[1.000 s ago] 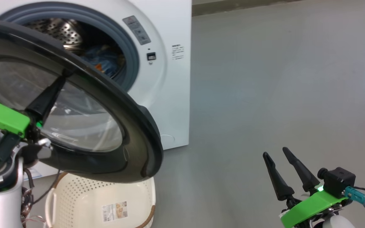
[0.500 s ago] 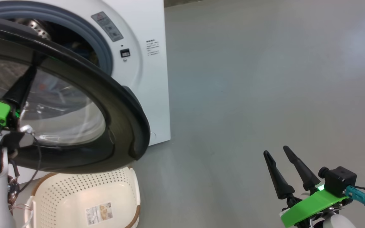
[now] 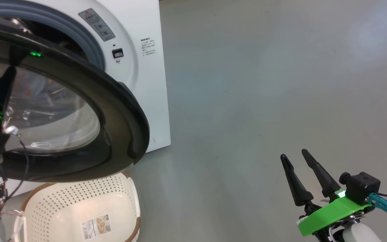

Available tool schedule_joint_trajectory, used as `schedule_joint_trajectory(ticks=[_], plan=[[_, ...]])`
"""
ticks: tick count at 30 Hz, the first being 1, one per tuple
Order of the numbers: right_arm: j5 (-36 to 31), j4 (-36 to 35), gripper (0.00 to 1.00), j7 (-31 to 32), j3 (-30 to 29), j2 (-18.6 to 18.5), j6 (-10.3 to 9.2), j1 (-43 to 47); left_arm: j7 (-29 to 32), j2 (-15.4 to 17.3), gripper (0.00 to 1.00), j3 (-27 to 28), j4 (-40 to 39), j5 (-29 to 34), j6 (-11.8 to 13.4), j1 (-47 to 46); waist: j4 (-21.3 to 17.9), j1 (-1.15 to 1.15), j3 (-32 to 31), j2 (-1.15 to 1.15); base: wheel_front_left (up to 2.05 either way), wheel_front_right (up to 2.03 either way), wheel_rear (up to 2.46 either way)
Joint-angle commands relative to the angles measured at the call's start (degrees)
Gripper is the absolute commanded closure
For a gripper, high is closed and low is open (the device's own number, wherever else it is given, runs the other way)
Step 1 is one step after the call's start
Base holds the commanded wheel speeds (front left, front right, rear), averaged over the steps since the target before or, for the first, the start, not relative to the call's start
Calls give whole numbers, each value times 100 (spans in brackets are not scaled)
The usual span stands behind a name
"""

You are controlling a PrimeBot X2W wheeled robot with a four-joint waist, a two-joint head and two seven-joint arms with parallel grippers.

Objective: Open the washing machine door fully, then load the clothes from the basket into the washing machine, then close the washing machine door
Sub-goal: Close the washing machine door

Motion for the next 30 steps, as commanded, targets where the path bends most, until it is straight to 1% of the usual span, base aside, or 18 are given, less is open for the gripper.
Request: schedule_joint_trajectory(ticks=[1, 14, 30], plan=[[17, -157, 0, -28, 108, -18, 9, -191, -41, 268, 100, 173, -113, 82, -116, -334, -28, 0, 31, 0, 0, 0, 0], [-6, -183, 0, -28, 51, 34, 9, -230, -138, 341, 100, 188, 219, 137, -248, -571, -96, 0, 169, 0, 0, 0, 0], [-36, -179, 0, -28, 16, 63, 9, -232, -51, 285, 100, 130, 298, 91, -317, -598, 48, 0, 177, 0, 0, 0, 0]])
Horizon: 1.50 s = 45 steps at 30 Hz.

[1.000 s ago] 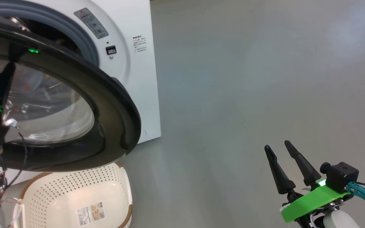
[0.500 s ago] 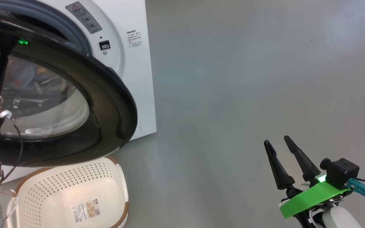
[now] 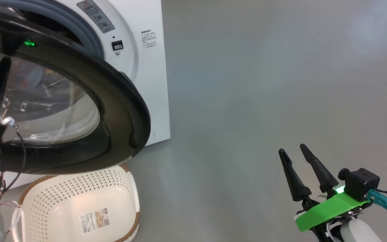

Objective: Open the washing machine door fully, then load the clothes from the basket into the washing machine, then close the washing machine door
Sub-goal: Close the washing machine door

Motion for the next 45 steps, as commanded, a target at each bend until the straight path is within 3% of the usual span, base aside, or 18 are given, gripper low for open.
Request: schedule_joint_trajectory(ticks=[1, 16, 18, 19, 20, 28, 34, 45], plan=[[-20, -136, 0, -28, 74, -61, 9, -133, 47, 255, 100, 129, -153, 46, -90, -230, 21, 0, -10, 0, 0, 0, 0], [-17, -106, 0, -28, 100, -132, 9, -45, 303, 139, 100, -79, -718, 40, -94, 269, 295, 0, -147, 0, 0, 0, 0], [-18, -101, 0, -28, 108, -139, 9, -38, 321, 140, 56, -112, -832, 68, -95, 385, 364, 0, -176, 0, 0, 0, 0], [-19, -99, 0, -28, 113, -140, 9, -35, 312, 150, 6, -122, -888, 94, -99, 448, 399, 0, -191, 0, 0, 0, 0], [-19, -95, 0, -28, 120, -142, 9, -31, 301, 156, 0, -127, -940, 115, -102, 514, 434, 0, -206, 0, 0, 0, 0], [-7, -79, 0, -28, 155, -183, 9, -17, 89, 244, 0, -89, -1327, 306, -246, 1096, 639, 0, -307, 0, 0, 0, 0], [-2, -78, 0, -28, 150, -230, 9, 30, -271, 348, 0, -44, -1645, 610, -496, 1678, 822, 0, -373, 0, 0, 0, 0], [-8, -92, 0, -28, 122, -251, 9, 54, -1516, 456, 0, -139, -2189, 1708, -906, 2795, 1035, 0, -444, 0, 0, 0, 0]])
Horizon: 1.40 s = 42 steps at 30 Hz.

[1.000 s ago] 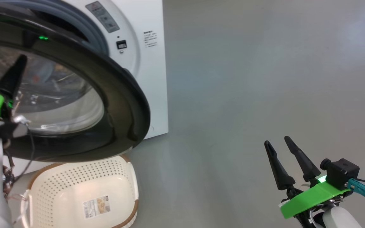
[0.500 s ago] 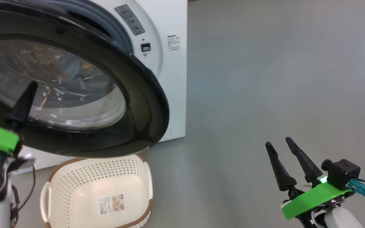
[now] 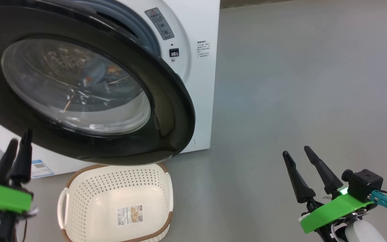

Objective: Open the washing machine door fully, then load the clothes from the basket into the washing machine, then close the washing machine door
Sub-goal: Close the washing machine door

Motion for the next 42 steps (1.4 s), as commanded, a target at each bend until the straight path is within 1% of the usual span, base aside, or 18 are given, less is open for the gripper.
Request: schedule_joint_trajectory(ticks=[1, 12, 14, 19, 26, 28, 30, 33, 38, 42], plan=[[-9, -134, 0, -28, 91, -76, 9, 30, -147, 237, 0, 197, -190, 140, -70, -28, 31, 0, -16, 0, 0, 0, 0], [-13, -162, 0, -28, 37, -105, 9, 59, -1399, 126, 0, 49, -109, 1025, -147, 703, 177, 0, -24, 0, 0, 0, 0], [-13, -159, 0, -28, 36, -111, 9, 65, -1634, 186, 0, -20, -66, 1357, -125, 813, 194, 0, -37, 0, 0, 0, 0], [-10, -153, 0, -28, 28, -119, 9, 82, -2045, 36, 0, -100, 68, 1680, -42, 1046, 228, 0, -71, 0, 0, 0, 0], [-2, -173, 0, -28, -7, -127, 9, 107, -2298, -269, 0, -112, 102, 1950, 28, 1358, 281, 0, -74, 0, 0, 0, 0], [-3, -173, 0, -28, -14, -128, 9, 112, -2318, -301, 0, -114, 99, 2025, 38, 1385, 297, 0, -73, 0, 0, 0, 0], [-5, -174, 0, -28, -30, -130, 9, 117, -2347, -352, 0, -125, 97, 2221, 67, 1429, 335, 0, -75, 0, 0, 0, 0], [-13, -175, 0, -28, -37, -130, 9, 124, -2371, -363, 0, -183, 81, 2717, 135, 1473, 403, 0, -86, 0, 0, 0, 0], [-17, -171, 0, -28, -20, -138, 9, 111, -2377, -654, 0, 29, -96, 3265, 146, 1528, 472, 0, -100, 0, 0, 0, 0], [-11, -173, 0, -28, -22, -151, 9, 112, -2378, -895, 0, 177, -181, 3632, 62, 1626, 505, 0, -119, 0, 0, 0, 0]])
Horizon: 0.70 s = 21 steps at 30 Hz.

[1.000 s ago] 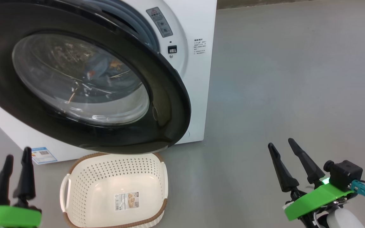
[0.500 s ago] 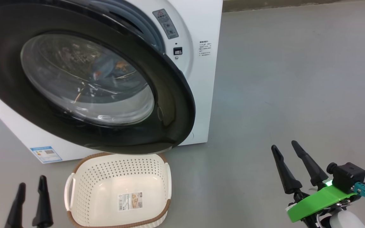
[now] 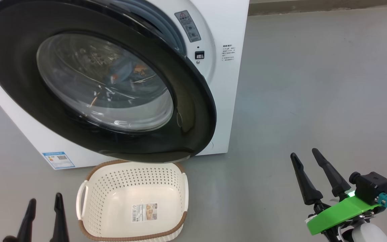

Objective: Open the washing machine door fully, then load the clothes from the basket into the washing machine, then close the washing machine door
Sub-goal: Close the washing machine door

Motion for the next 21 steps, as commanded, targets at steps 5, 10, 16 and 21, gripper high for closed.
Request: schedule_joint_trajectory(ticks=[5, 10, 16, 21], plan=[[-8, -156, 0, -28, 111, -85, 9, 6, -69, -146, 0, 367, -187, 339, -146, -2, 48, 0, -17, 0, 0, 0, 0], [-10, -164, 0, -28, 105, -93, 9, 14, -69, -254, 0, 456, -189, 491, -226, -6, 76, 0, -17, 0, 0, 0, 0], [-12, -163, 0, -28, 104, -96, 9, 15, -69, -321, 0, 515, -168, 631, -286, -47, 89, 0, -15, 0, 0, 0, 0], [-19, -159, 0, -28, 106, -92, 9, 8, -70, -343, 0, 534, -151, 679, -301, -65, 86, 0, -14, 0, 0, 0, 0]])
